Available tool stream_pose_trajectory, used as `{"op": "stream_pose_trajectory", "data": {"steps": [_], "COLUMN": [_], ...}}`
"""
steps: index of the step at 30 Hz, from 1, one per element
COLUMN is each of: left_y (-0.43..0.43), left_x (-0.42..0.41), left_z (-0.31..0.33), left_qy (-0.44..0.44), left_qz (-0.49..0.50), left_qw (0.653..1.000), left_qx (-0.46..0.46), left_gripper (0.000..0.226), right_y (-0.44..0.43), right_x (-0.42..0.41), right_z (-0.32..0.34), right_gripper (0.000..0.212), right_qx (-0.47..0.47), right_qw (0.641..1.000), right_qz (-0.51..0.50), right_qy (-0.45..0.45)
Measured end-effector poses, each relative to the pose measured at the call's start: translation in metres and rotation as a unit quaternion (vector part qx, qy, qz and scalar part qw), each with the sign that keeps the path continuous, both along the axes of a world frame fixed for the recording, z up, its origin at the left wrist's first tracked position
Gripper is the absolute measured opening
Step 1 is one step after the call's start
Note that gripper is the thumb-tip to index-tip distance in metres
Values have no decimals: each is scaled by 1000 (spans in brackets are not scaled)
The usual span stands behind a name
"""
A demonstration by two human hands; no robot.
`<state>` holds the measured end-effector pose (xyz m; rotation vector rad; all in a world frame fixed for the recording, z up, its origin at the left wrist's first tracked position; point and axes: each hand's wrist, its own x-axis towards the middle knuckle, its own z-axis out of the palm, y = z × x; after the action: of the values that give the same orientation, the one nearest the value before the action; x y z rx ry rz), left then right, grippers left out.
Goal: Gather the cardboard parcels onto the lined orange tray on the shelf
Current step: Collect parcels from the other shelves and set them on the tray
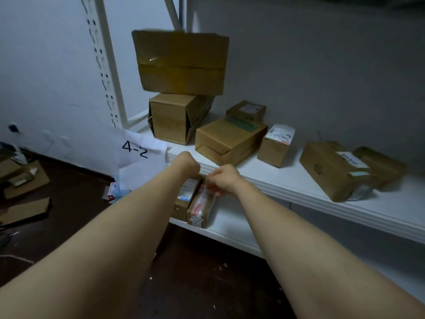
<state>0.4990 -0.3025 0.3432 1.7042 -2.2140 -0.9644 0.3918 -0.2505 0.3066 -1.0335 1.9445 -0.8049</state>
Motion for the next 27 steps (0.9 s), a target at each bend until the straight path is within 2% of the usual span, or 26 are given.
{"op": "stream_pose_trajectory", "data": {"steps": [5, 10, 16, 20, 27], "left_y": [5, 14, 13, 11, 0], "left_x": [-9, -48, -108, -138, -177], "left_z": [29, 53, 57, 50, 41], "left_qy": [89, 148, 140, 111, 73], "left_qz": [30, -43, -102, -145, -208], "left_qw": [995, 986, 984, 982, 974], "left_qx": [-30, -59, -48, -44, -58], "left_gripper": [35, 30, 30, 18, 38], "right_y": [16, 31, 48, 51, 47], "right_x": [-16, -52, -101, -128, -156], "right_z": [40, 59, 59, 49, 40], "right_gripper": [20, 20, 30, 35, 40], "right_qx": [-72, -119, -106, -95, -63], "right_qw": [996, 978, 959, 951, 955], "right_qz": [-46, -135, -214, -249, -257], "right_qy": [25, 108, 155, 155, 137]}}
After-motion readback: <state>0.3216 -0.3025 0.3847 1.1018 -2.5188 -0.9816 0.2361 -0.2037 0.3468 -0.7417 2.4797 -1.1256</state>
